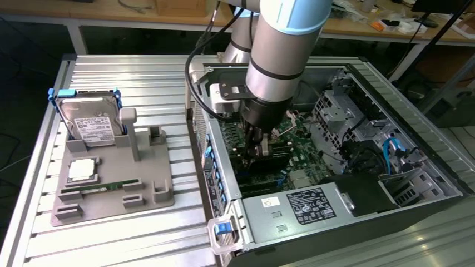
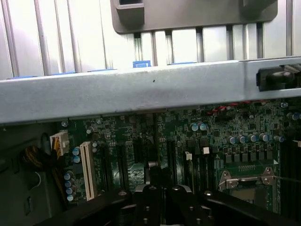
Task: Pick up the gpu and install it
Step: 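Press down on the gpu until it lock into place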
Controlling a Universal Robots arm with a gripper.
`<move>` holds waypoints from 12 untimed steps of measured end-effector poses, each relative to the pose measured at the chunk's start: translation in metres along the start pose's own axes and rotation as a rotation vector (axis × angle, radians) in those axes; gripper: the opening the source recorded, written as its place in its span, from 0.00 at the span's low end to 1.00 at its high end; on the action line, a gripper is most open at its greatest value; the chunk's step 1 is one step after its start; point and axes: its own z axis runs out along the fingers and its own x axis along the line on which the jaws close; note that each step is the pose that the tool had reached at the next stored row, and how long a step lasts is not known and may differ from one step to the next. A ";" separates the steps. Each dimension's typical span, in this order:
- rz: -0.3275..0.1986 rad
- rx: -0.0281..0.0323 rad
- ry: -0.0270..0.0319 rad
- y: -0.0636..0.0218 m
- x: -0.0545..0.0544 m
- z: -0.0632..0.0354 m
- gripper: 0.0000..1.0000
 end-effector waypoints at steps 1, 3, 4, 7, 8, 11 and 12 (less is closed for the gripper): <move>0.000 0.0006 -0.0011 0.0000 0.000 0.0006 0.11; 0.000 0.0007 -0.0014 -0.0001 0.000 0.0001 0.11; 0.000 0.0024 -0.0044 -0.0003 -0.001 -0.0039 0.11; 0.000 0.0011 -0.0019 -0.0007 0.000 -0.0175 0.11; 0.000 0.0011 -0.0020 -0.0007 0.000 -0.0175 0.11; 0.000 0.0009 -0.0017 -0.0058 -0.001 -0.0172 0.11; 0.000 0.0009 -0.0017 -0.0099 -0.001 -0.0168 0.11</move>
